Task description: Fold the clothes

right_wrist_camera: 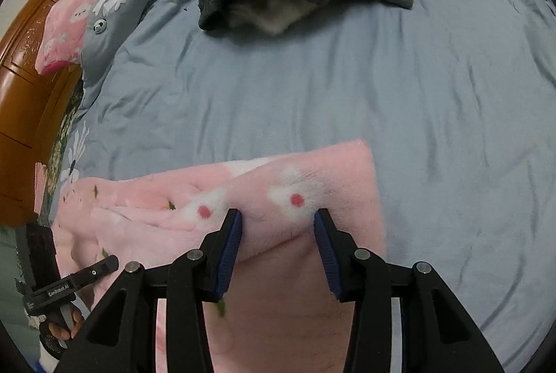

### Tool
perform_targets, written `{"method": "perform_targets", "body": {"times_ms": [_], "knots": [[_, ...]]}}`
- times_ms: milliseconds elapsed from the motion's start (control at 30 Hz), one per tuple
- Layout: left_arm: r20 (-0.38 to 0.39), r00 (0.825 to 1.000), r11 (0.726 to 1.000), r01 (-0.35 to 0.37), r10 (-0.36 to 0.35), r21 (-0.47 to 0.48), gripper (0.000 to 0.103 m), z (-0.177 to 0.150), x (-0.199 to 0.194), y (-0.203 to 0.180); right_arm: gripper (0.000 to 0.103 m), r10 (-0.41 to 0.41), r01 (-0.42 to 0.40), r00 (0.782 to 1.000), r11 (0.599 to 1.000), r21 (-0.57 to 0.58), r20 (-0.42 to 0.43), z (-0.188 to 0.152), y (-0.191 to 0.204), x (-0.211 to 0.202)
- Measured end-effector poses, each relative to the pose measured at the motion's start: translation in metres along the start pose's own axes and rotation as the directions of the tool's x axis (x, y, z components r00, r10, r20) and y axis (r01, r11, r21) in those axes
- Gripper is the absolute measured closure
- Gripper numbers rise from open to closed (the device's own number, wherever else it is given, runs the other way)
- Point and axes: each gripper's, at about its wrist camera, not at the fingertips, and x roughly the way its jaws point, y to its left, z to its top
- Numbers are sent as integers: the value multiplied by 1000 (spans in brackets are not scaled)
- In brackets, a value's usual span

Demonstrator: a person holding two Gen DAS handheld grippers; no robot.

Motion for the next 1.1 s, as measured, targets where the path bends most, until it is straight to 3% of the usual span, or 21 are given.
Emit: {"method": "perform_targets", "body": {"times_ms": [67,200,300,400,467,533,800,833,967,1033,1100], "knots": [[4,1000,1000,2,-2,-13,80,-4,-13,-3,59,11,-10,999,1000,-26,33,-8,4,-18],[62,997,999,52,-52,-2,62,-24,-51,-12,58,37,-37,994,999,1,99,-45,-14,-60],[45,997,997,67,-68,33,62,-35,-55,-26,58,25,-35,996,992,122,80,-84,-40,-68],[29,999,995,-23,20,93,64,-45,-47,-43,58,41,-56,996,974,219,73,-114,-52,-69],[7,996,989,-92,92,115,67,-50,-39,-50,58,43,-57,997,972,227,67,-126,-49,-69],[3,995,990,-100,100,95,76,-53,-37,-42,58,27,-35,999,976,213,42,-136,-44,-65],[-14,992,992,-126,126,13,73,-68,-32,-8,58,-29,36,999,979,202,-38,-153,-42,-44],[-8,995,995,-101,101,-11,73,-68,-35,-6,58,-35,43,999,978,205,-42,-151,-41,-44],[90,996,998,30,-26,-46,76,-72,-71,-5,58,-33,30,999,976,217,12,-149,-34,-63],[175,983,995,75,-63,-62,75,-71,-97,2,58,-23,14,999,976,219,41,-152,-32,-73],[284,958,990,84,-49,-112,73,-70,-131,22,58,-21,5,998,974,226,65,-158,-32,-83]]}}
